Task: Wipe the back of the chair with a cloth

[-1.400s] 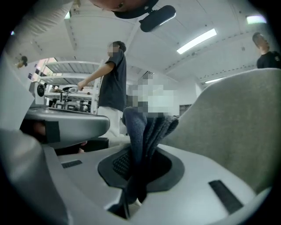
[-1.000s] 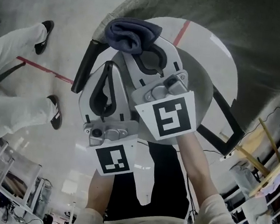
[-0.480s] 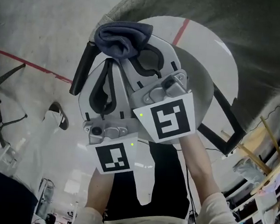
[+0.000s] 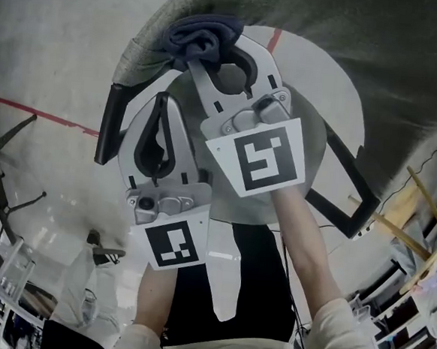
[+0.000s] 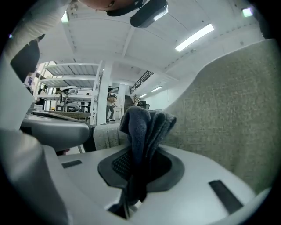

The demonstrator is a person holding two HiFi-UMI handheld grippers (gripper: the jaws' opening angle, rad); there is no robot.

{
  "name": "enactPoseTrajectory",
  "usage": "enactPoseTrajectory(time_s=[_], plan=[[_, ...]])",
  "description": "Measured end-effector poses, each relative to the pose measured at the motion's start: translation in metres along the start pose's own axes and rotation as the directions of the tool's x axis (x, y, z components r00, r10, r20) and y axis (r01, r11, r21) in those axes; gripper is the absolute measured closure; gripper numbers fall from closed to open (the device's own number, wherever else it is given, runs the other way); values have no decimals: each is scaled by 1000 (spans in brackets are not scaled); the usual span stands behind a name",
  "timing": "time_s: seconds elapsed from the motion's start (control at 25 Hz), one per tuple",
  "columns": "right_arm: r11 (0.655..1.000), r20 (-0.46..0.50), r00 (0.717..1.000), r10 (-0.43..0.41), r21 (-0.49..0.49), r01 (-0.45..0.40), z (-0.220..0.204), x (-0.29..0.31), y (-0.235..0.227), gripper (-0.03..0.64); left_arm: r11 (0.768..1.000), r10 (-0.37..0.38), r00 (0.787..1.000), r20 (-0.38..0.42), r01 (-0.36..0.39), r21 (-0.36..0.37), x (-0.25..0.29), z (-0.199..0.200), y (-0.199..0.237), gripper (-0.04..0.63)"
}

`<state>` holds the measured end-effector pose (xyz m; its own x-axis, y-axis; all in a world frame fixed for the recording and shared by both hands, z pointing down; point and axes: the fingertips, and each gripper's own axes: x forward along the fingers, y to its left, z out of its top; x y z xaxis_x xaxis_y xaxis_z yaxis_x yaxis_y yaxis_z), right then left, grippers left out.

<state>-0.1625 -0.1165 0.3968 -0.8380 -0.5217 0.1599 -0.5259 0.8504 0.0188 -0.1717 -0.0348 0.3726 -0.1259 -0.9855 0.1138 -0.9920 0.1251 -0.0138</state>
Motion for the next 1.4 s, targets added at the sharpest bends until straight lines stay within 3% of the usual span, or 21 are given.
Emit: enactPoseTrajectory(time_s=[0.32, 0.64, 1.0, 1.24, 1.4], plan=[[979, -62, 978, -200, -50, 197, -14, -13, -53, 563, 998, -65, 998, -7, 65, 1, 14, -9, -22, 581], [908, -80, 906, -417, 2, 418, -21, -46, -105, 562, 984, -177, 984, -1, 177, 22, 33, -2, -55, 581], [762, -95, 761, -642, 32, 647, -33, -126, -169, 563, 929, -365, 930, 31, 362, 73, 53, 6, -132, 581], [619, -105, 622, -776, 63, 783, -38, -186, -189, 562, 876, -478, 878, 36, 473, 89, 49, 10, -175, 581], [485, -125, 496, -859, 109, 868, -40, -227, -194, 562, 826, -558, 829, 34, 552, 114, 43, 12, -198, 581]])
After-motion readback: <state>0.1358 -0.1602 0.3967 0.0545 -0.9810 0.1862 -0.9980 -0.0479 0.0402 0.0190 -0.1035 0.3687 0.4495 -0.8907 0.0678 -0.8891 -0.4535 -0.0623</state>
